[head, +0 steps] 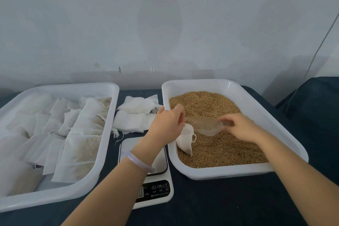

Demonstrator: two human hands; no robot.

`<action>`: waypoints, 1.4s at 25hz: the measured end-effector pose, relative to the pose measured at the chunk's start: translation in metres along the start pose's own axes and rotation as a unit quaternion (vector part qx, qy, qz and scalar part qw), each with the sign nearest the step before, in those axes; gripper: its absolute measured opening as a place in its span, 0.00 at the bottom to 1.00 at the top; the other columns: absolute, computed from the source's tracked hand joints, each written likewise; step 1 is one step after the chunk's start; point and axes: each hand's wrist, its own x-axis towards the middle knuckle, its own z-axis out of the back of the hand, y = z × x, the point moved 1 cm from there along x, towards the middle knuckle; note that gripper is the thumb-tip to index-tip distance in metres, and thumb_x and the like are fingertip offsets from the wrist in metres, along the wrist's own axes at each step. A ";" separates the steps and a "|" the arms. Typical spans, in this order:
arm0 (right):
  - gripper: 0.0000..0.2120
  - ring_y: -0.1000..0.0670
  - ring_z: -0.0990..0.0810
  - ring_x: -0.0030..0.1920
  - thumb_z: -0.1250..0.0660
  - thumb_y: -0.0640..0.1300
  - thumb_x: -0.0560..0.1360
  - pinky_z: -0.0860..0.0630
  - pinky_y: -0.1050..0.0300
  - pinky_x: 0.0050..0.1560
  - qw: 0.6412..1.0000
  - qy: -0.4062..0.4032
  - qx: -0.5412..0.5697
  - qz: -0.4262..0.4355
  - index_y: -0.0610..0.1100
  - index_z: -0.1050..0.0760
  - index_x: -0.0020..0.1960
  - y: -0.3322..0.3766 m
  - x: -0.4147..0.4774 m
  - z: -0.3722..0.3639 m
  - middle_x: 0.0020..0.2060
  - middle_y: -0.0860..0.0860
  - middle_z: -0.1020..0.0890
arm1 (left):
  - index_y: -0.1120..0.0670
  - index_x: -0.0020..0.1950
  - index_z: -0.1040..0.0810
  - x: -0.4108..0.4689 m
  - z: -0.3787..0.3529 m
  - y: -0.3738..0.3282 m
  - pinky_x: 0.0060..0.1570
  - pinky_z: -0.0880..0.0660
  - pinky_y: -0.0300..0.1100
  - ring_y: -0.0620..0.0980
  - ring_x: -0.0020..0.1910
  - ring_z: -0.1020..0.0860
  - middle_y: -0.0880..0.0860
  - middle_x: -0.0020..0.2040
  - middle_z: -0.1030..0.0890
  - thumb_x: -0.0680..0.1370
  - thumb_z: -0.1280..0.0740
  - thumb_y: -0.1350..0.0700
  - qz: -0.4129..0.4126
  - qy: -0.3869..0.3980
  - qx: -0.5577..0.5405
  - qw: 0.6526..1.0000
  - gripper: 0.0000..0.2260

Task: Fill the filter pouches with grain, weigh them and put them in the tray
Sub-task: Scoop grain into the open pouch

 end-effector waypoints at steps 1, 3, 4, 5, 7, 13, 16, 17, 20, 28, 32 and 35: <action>0.18 0.54 0.23 0.57 0.33 0.46 0.75 0.26 0.47 0.61 1.000 -0.003 0.008 -0.002 0.52 0.27 0.64 0.000 -0.004 0.006 0.60 0.56 0.22 | 0.53 0.43 0.34 0.002 0.000 -0.001 0.59 0.35 0.48 0.54 0.38 0.28 0.52 0.37 0.23 0.76 0.36 0.62 0.002 0.006 -0.004 1.000 0.08; 0.18 0.53 0.24 0.58 0.33 0.45 0.75 0.28 0.46 0.64 1.000 -0.007 0.016 0.001 0.52 0.27 0.64 0.001 -0.013 0.022 0.60 0.56 0.22 | 0.53 0.42 0.33 0.004 0.001 -0.003 0.58 0.33 0.50 0.53 0.39 0.28 0.49 0.36 0.25 0.77 0.36 0.62 0.009 0.024 -0.021 0.999 0.08; 0.18 0.54 0.24 0.59 0.33 0.44 0.74 0.30 0.46 0.65 1.000 -0.008 0.020 0.008 0.52 0.27 0.64 0.002 -0.017 0.030 0.59 0.58 0.22 | 0.53 0.43 0.33 0.006 0.001 -0.004 0.56 0.32 0.49 0.53 0.39 0.27 0.49 0.36 0.25 0.77 0.35 0.61 0.015 0.032 -0.031 0.999 0.08; 0.18 0.55 0.25 0.58 0.32 0.43 0.74 0.32 0.49 0.66 1.000 -0.008 0.025 0.017 0.52 0.26 0.63 0.003 -0.021 0.039 0.56 0.60 0.23 | 0.54 0.43 0.33 0.007 0.001 -0.005 0.52 0.30 0.49 0.53 0.40 0.25 0.50 0.38 0.23 0.76 0.35 0.61 0.023 0.036 -0.044 0.998 0.08; 0.17 0.63 0.26 0.51 0.32 0.41 0.74 0.34 0.57 0.61 0.999 -0.008 0.031 0.038 0.56 0.26 0.59 0.009 -0.028 0.056 0.48 0.68 0.25 | 0.55 0.44 0.33 0.009 0.002 -0.005 0.45 0.27 0.46 0.54 0.43 0.23 0.53 0.42 0.20 0.76 0.34 0.60 0.044 0.027 -0.075 0.996 0.08; 0.16 0.61 0.26 0.53 0.31 0.44 0.74 0.35 0.53 0.64 0.999 -0.023 -0.018 0.046 0.59 0.25 0.58 0.022 -0.033 0.072 0.45 0.68 0.24 | 0.52 0.49 0.25 -0.001 0.009 0.008 0.63 0.30 0.47 0.47 0.53 0.22 0.46 0.45 0.19 0.72 0.39 0.67 0.074 0.036 -0.175 0.981 0.12; 0.16 0.58 0.26 0.58 0.31 0.48 0.74 0.39 0.47 0.69 0.993 -0.040 -0.101 0.037 0.60 0.25 0.60 0.023 -0.036 0.074 0.52 0.63 0.20 | 0.54 0.50 0.21 0.001 0.006 0.009 0.69 0.38 0.48 0.46 0.51 0.21 0.47 0.46 0.18 0.73 0.36 0.66 0.055 0.051 -0.120 0.990 0.11; 0.16 0.56 0.26 0.59 0.31 0.48 0.74 0.41 0.45 0.70 0.992 -0.044 -0.114 0.040 0.60 0.25 0.59 0.024 -0.037 0.075 0.53 0.62 0.20 | 0.54 0.50 0.20 0.002 0.005 0.008 0.70 0.41 0.47 0.46 0.50 0.20 0.48 0.47 0.17 0.74 0.35 0.65 0.050 0.047 -0.102 0.992 0.09; 0.15 0.55 0.28 0.61 0.32 0.47 0.75 0.53 0.43 0.73 0.986 -0.054 -0.150 0.055 0.62 0.26 0.58 0.029 -0.037 0.076 0.55 0.63 0.22 | 0.55 0.49 0.20 0.006 0.002 0.009 0.72 0.51 0.42 0.46 0.49 0.20 0.50 0.46 0.16 0.75 0.32 0.63 0.055 0.027 -0.091 0.994 0.05; 0.14 0.53 0.27 0.57 0.35 0.46 0.76 0.61 0.43 0.71 0.954 -0.082 -0.277 0.084 0.63 0.25 0.58 0.055 -0.029 0.076 0.46 0.58 0.18 | 0.56 0.48 0.24 0.007 -0.004 0.007 0.56 0.41 0.33 0.48 0.47 0.23 0.51 0.45 0.16 0.74 0.32 0.62 0.066 -0.009 -0.099 0.993 0.04; 0.14 0.53 0.28 0.58 0.36 0.46 0.77 0.62 0.42 0.71 0.948 -0.078 -0.298 0.083 0.62 0.25 0.58 0.060 -0.029 0.074 0.47 0.58 0.19 | 0.56 0.48 0.24 0.007 -0.006 0.008 0.69 0.43 0.42 0.49 0.47 0.21 0.51 0.44 0.16 0.74 0.33 0.61 0.062 -0.004 -0.098 0.993 0.04; 0.15 0.52 0.28 0.59 0.36 0.46 0.77 0.62 0.42 0.71 0.946 -0.082 -0.303 0.082 0.62 0.25 0.59 0.058 -0.030 0.074 0.48 0.57 0.19 | 0.55 0.50 0.21 0.007 -0.006 0.007 0.70 0.45 0.43 0.48 0.47 0.21 0.50 0.44 0.16 0.75 0.33 0.61 0.052 0.000 -0.085 0.995 0.05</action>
